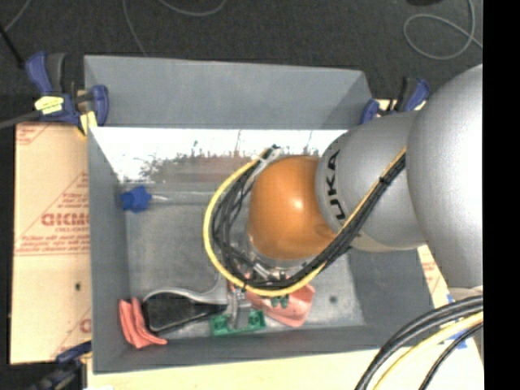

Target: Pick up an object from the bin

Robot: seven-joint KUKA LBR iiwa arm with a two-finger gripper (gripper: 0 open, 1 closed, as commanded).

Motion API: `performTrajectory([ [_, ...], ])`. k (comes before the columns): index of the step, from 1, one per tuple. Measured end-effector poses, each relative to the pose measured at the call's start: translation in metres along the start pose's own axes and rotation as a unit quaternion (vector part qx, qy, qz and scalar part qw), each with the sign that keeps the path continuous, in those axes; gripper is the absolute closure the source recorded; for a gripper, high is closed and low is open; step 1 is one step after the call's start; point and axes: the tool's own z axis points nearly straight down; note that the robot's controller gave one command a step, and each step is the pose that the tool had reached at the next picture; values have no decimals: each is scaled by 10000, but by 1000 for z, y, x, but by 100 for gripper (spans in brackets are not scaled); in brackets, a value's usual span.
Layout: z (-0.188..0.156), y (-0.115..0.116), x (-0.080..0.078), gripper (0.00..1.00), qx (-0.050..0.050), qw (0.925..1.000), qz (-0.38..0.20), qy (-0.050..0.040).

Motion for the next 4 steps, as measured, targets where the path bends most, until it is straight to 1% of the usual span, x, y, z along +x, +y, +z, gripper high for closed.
performTrajectory([
  [1, 41, -11, 11, 100, -8, 9990, 439, 84],
  [2, 41, -11, 11, 100, -8, 9990, 446, 85],
  [3, 32, -10, 5, 100, -3, 9994, 339, 109],
  [4, -2, -13, 4, 100, -4, 9997, 242, 93],
])
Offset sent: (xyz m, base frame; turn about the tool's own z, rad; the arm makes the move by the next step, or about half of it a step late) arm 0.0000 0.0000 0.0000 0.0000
